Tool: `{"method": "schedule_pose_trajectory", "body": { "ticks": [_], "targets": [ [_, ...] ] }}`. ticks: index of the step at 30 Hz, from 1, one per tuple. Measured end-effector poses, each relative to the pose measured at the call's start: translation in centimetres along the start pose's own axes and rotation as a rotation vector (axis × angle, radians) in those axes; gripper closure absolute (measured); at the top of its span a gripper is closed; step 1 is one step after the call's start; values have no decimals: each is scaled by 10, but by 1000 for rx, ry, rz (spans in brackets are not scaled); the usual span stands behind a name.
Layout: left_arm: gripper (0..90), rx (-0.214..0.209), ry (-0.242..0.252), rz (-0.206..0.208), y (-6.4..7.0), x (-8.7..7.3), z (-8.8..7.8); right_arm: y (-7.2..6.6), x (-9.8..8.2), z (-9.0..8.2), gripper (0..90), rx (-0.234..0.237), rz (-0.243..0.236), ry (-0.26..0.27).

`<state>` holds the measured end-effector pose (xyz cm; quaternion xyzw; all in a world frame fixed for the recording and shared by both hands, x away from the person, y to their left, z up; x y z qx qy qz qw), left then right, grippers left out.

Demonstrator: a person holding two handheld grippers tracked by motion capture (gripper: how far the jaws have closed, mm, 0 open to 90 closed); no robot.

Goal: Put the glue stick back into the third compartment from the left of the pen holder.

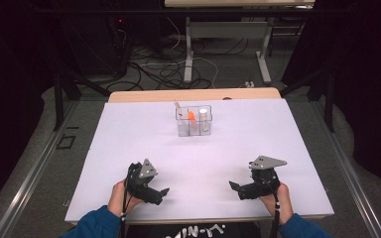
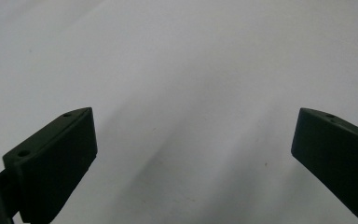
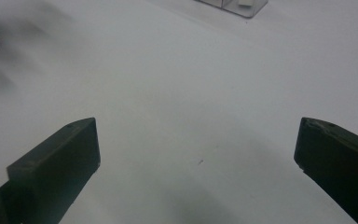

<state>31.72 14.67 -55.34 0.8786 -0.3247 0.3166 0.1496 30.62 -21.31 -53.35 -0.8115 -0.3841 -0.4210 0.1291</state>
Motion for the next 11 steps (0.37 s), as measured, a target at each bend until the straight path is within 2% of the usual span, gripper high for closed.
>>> {"method": "schedule_pose_trajectory", "body": {
  "ticks": [1,3,4,5,11],
  "targets": [
    [0,-2,1,1,0,0,0,-1,-2,0,0,-10,3,18],
    [0,-4,1,-1,0,0,1,-2,-4,-2,0,-9,-3,10],
    [0,-12,-17,2,-1,0,0,-2,-4,-2,0,-14,-9,24],
    [0,-3,-2,0,0,0,2,-2,-5,-3,0,-17,-7,28],
    [0,-20,-13,3,-2,1,3,-3,-7,-5,0,-5,-20,32]
  ]
}}
Point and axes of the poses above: each handheld gripper's, and its own axes: z roughly forward along the jaws, x roughly out of its top, y roughly to its right, the point moved 2 cm from there along z, roughly forward along the jaws, and after that the axes turned 11 degrees about -z, right-handed, at the moved point
